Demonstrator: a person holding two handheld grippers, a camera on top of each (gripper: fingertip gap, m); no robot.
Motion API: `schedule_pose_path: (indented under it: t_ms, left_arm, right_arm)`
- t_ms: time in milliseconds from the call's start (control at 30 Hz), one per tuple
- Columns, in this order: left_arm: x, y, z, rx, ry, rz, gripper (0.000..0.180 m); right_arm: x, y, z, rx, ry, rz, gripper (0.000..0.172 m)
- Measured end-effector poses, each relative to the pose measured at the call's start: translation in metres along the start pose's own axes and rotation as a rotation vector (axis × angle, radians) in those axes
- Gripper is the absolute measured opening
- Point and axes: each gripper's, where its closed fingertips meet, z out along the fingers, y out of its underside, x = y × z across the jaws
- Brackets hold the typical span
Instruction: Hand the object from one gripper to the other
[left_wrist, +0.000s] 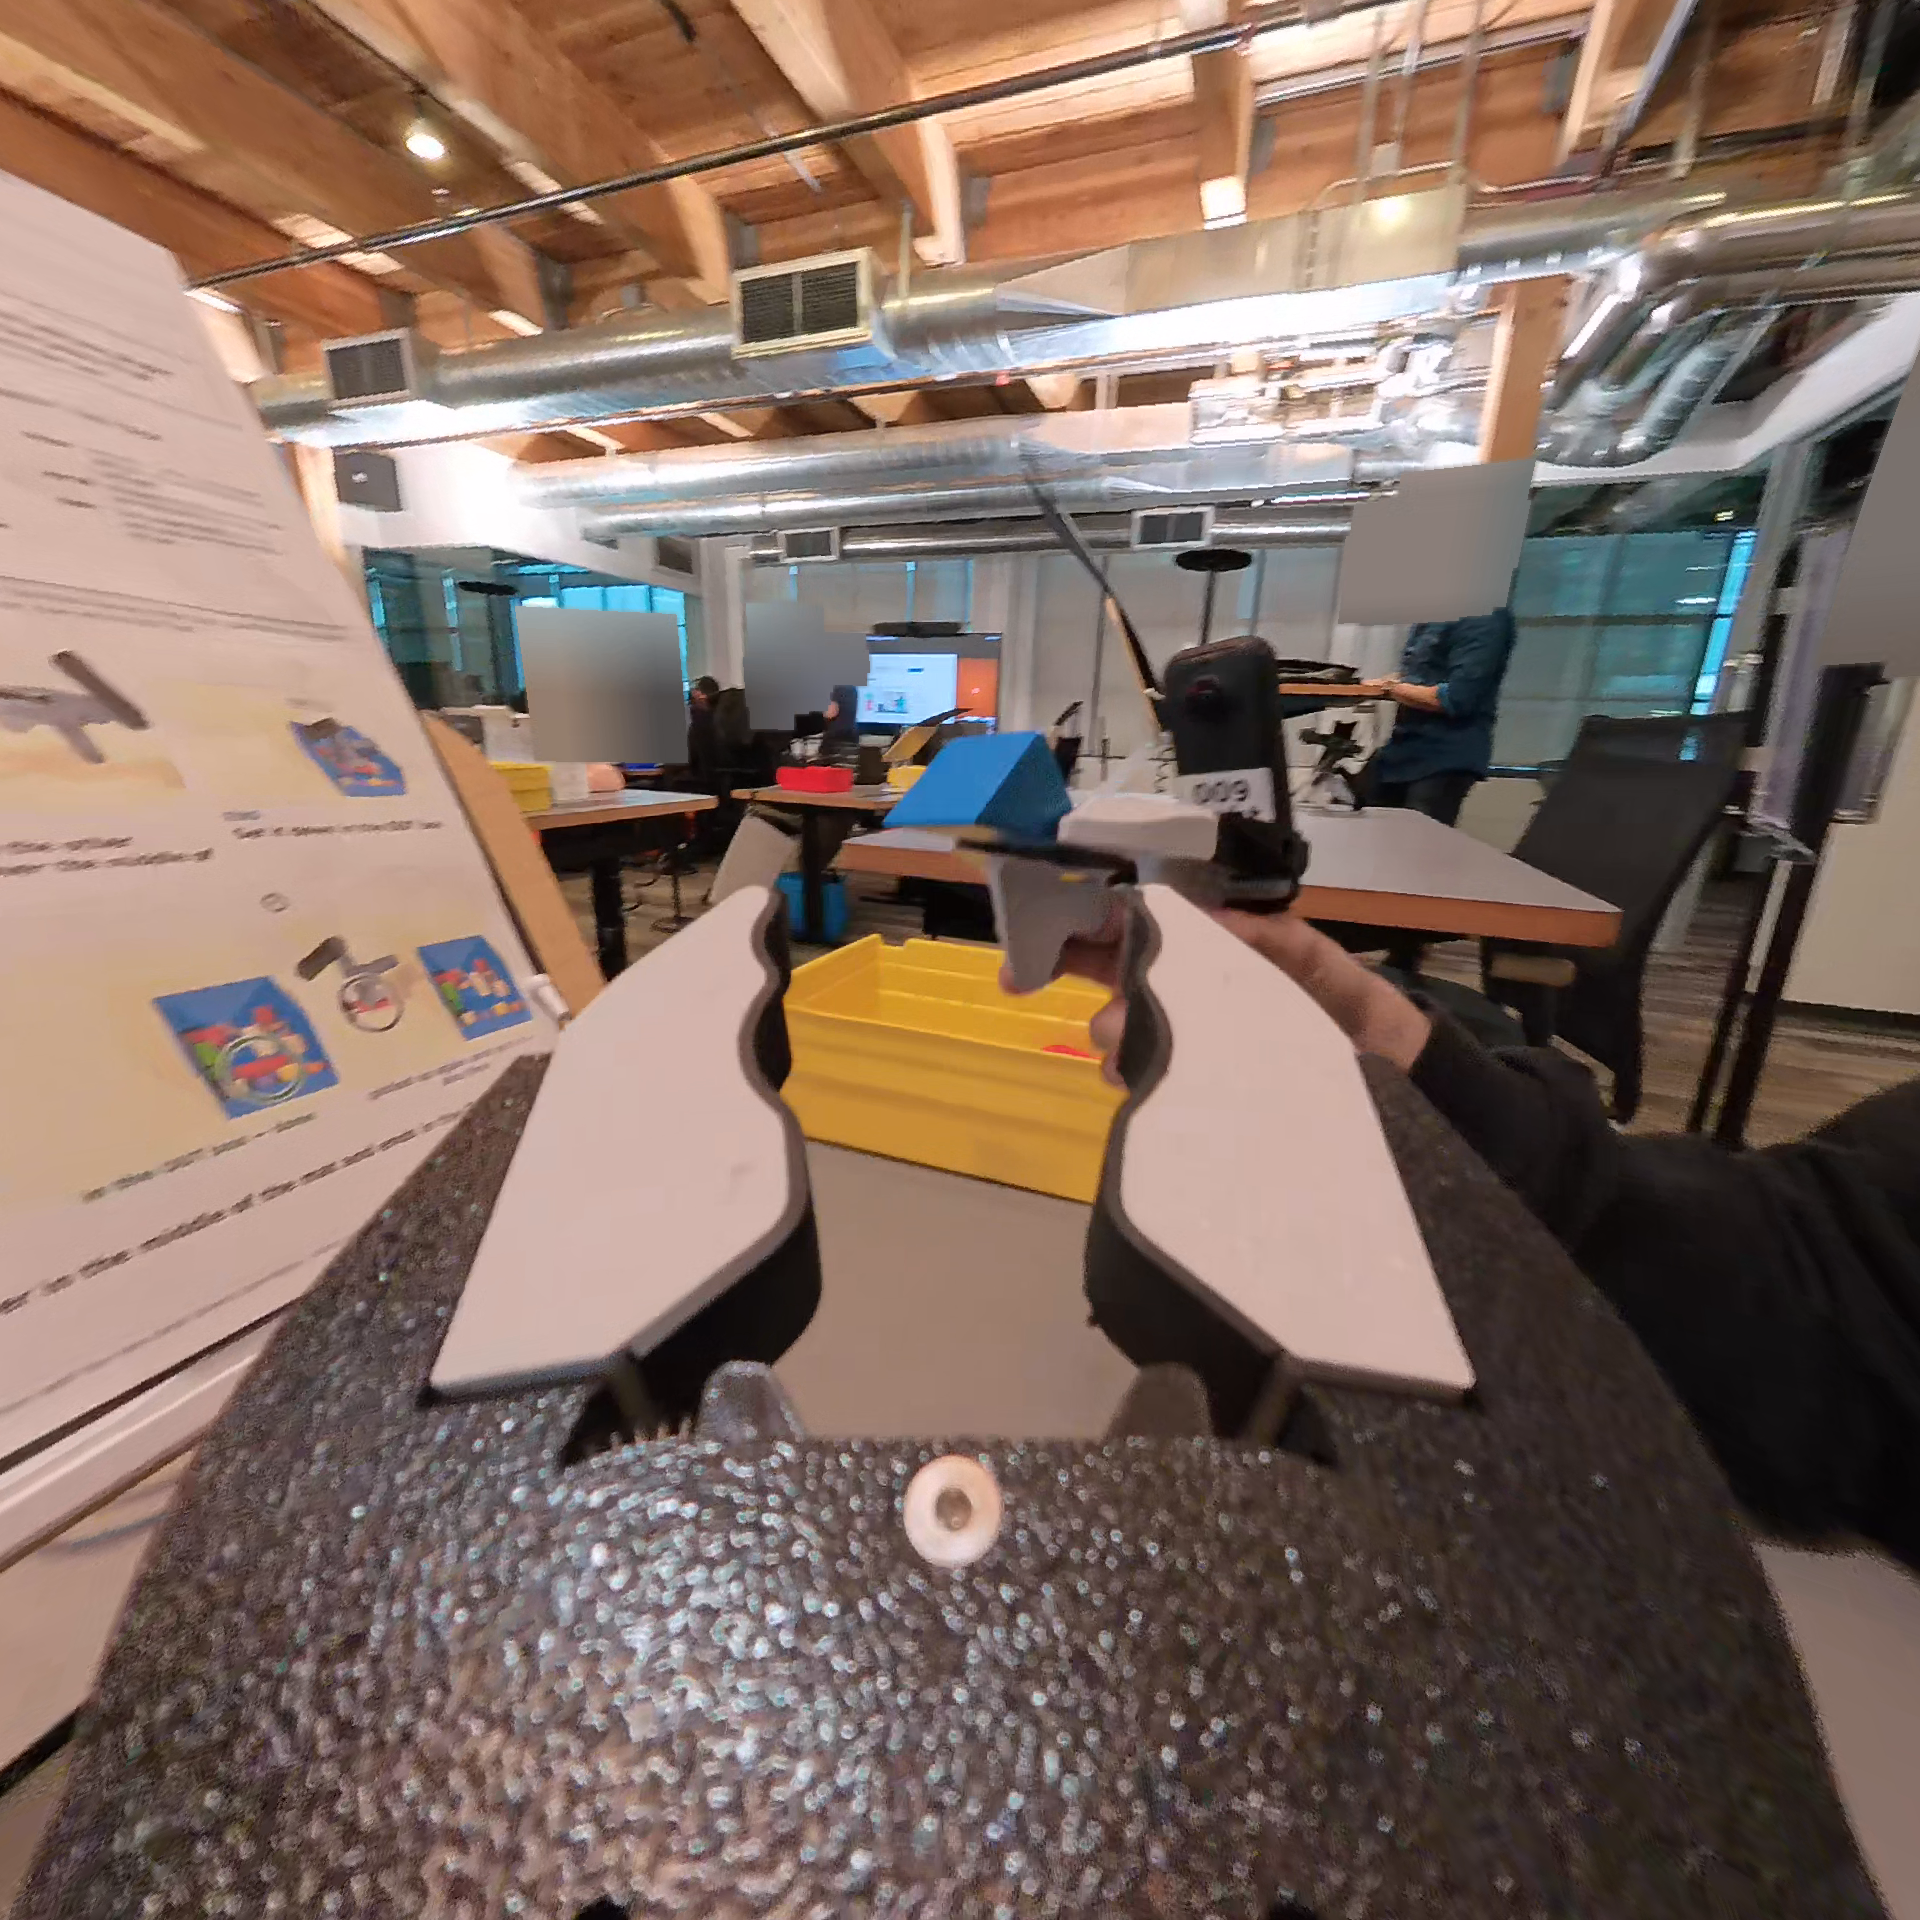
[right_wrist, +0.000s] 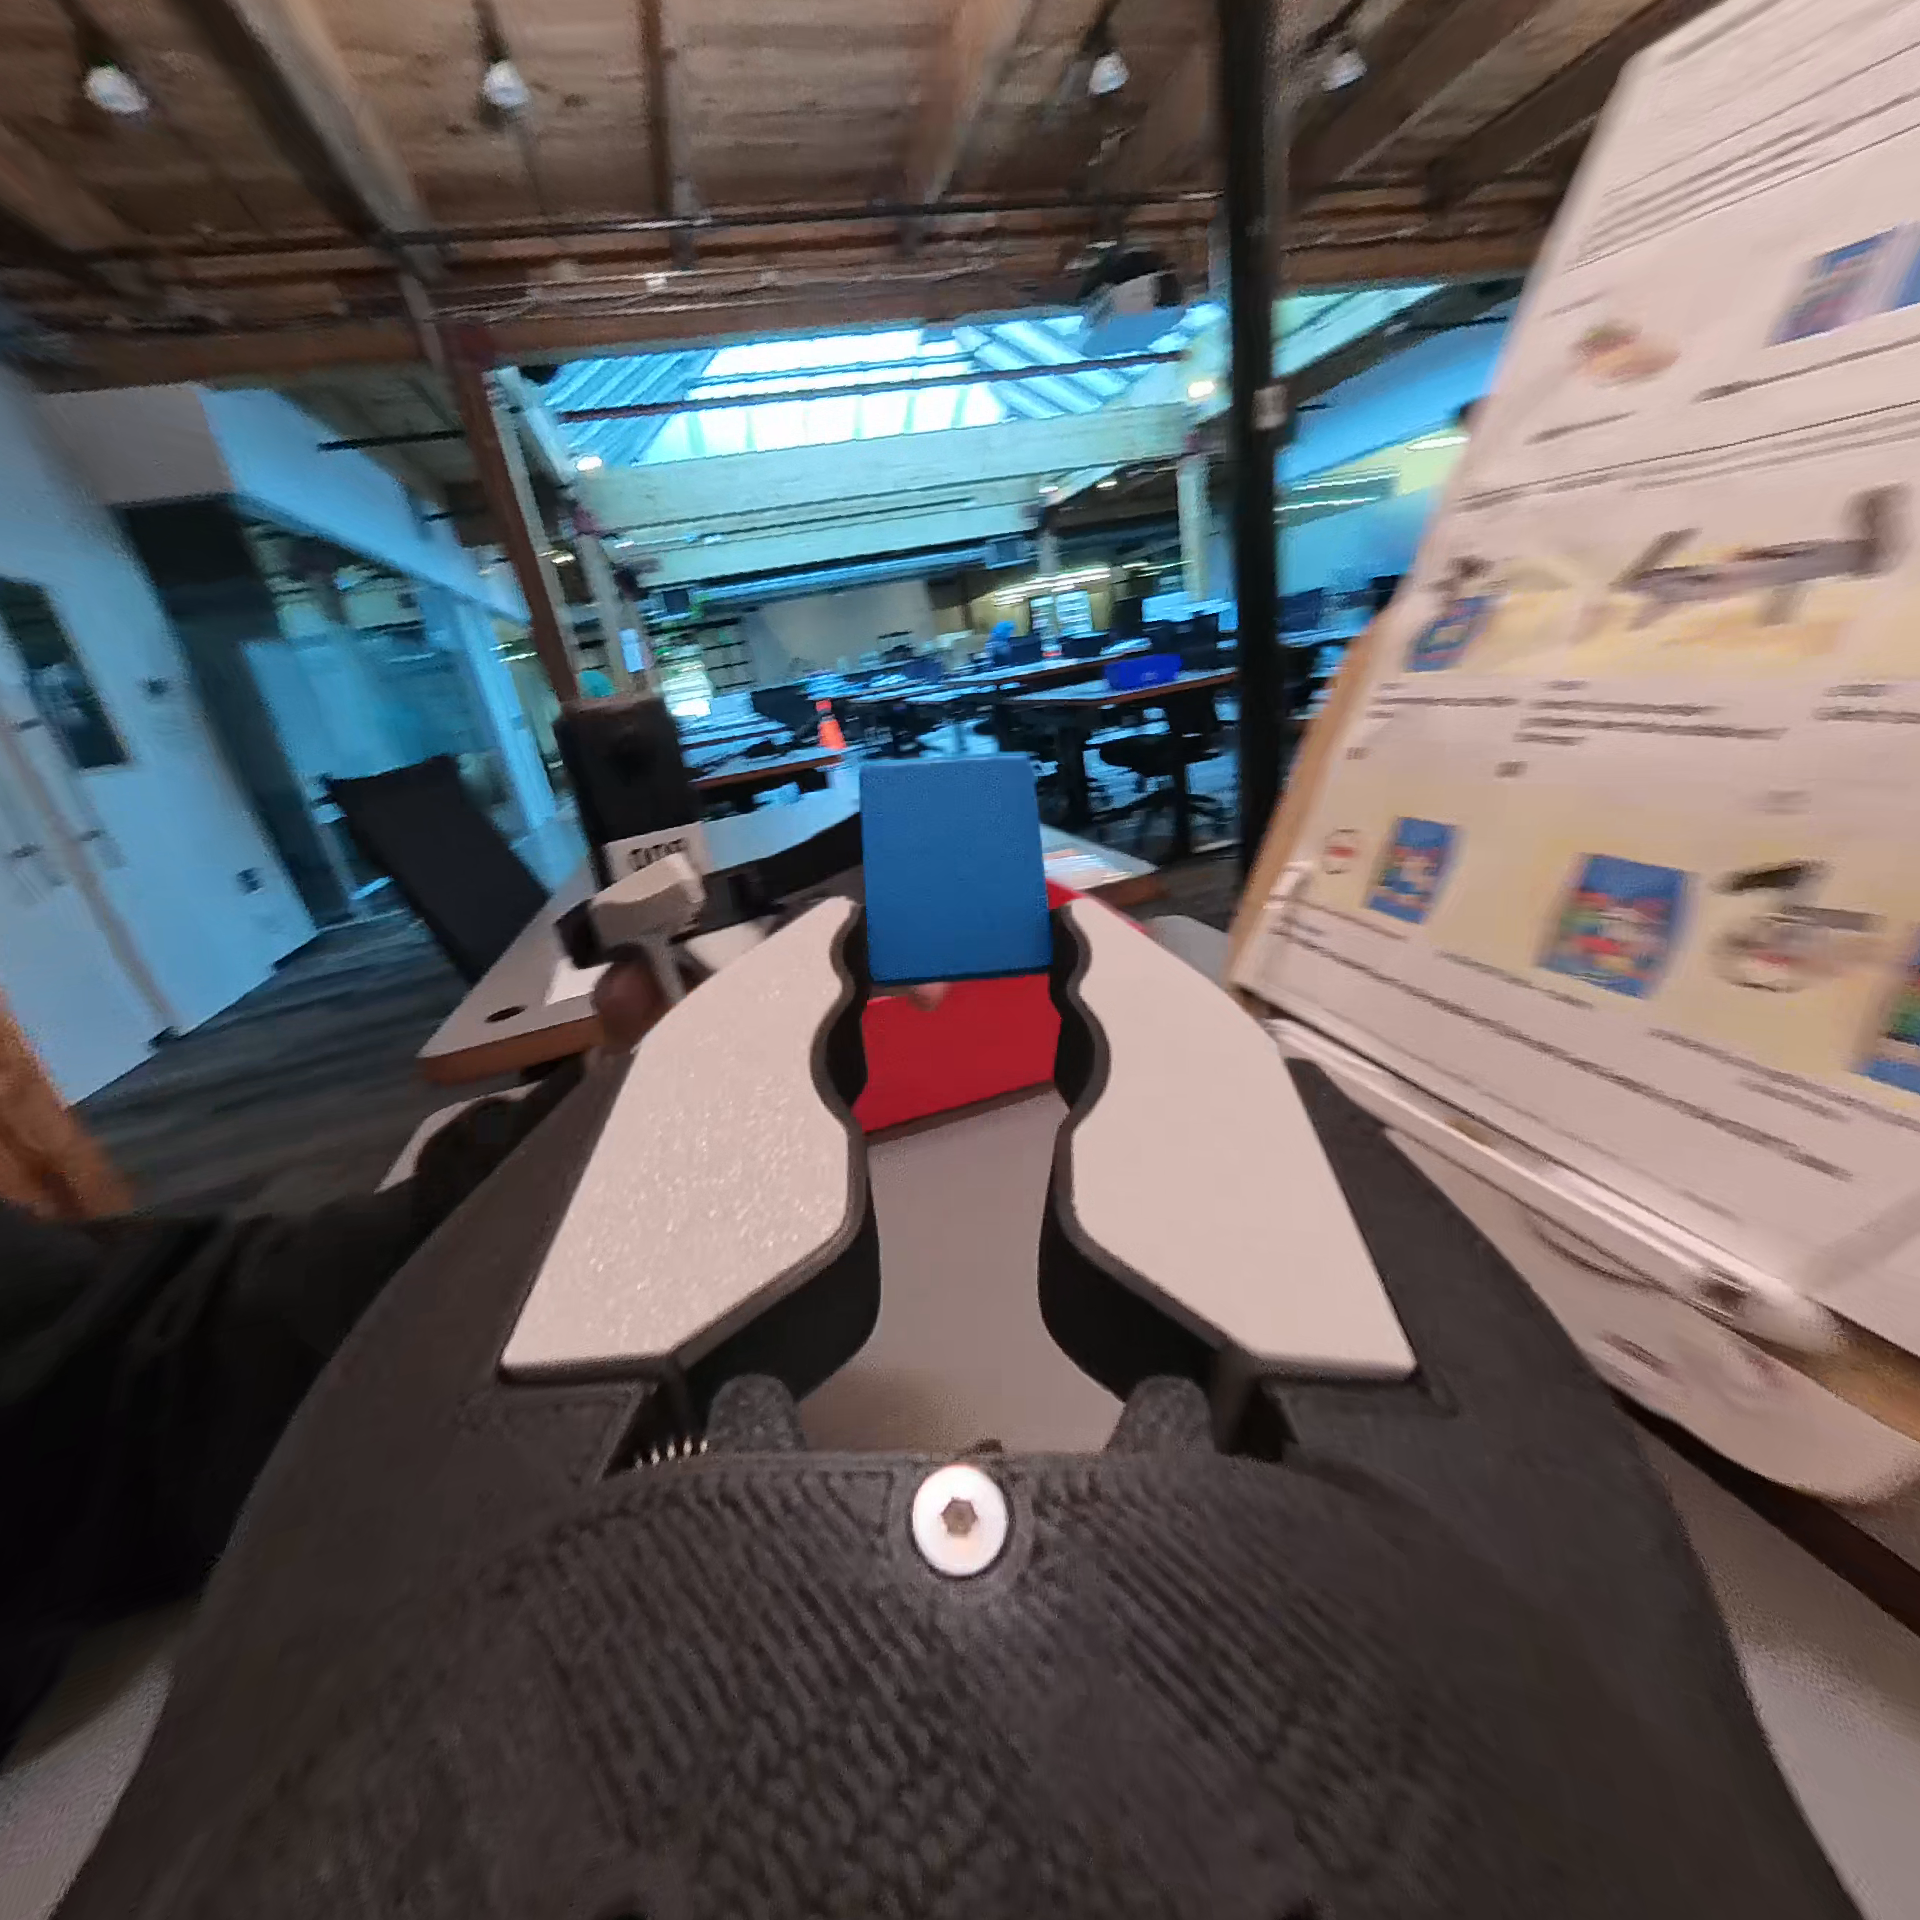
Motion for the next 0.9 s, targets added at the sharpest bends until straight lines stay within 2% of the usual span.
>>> schedule_pose_path:
  t_ms: [133,233,367,433,600,667,767,833,900]
  left_arm:
    - [-0.010,0.008,0.000,-0.063,-0.058,-0.004,0.062]
    - [-0.009,0.015,0.004,-0.099,-0.067,0.017,0.060]
    - [-0.008,0.031,0.008,-0.175,-0.063,0.034,0.058]
    - [-0.008,0.037,0.010,-0.202,-0.065,0.049,0.058]
    - [-0.007,0.043,0.012,-0.223,-0.056,0.049,0.058]
    - [-0.008,0.044,0.012,-0.222,-0.059,0.047,0.057]
    - [-0.011,0.045,0.010,-0.217,-0.063,0.033,0.056]
    - [-0.013,0.045,0.010,-0.207,-0.065,0.014,0.055]
    - [-0.015,0.045,0.009,-0.199,-0.068,0.001,0.054]
  right_arm:
    - [0.060,-0.030,-0.064,0.026,0.305,-0.040,0.034]
    - [0.113,-0.040,-0.139,-0.006,0.644,-0.107,0.034]
    - [0.167,-0.028,-0.255,-0.186,1.136,-0.185,0.034]
    - [0.179,-0.019,-0.293,-0.243,1.267,-0.182,0.034]
    - [0.202,0.012,-0.329,-0.347,1.389,-0.176,0.034]
    - [0.209,0.027,-0.332,-0.414,1.398,-0.185,0.034]
    - [0.218,0.044,-0.334,-0.428,1.405,-0.152,0.034]
    - [0.223,0.061,-0.343,-0.545,1.435,-0.147,0.034]
    - [0.224,0.065,-0.346,-0.597,1.447,-0.188,0.034]
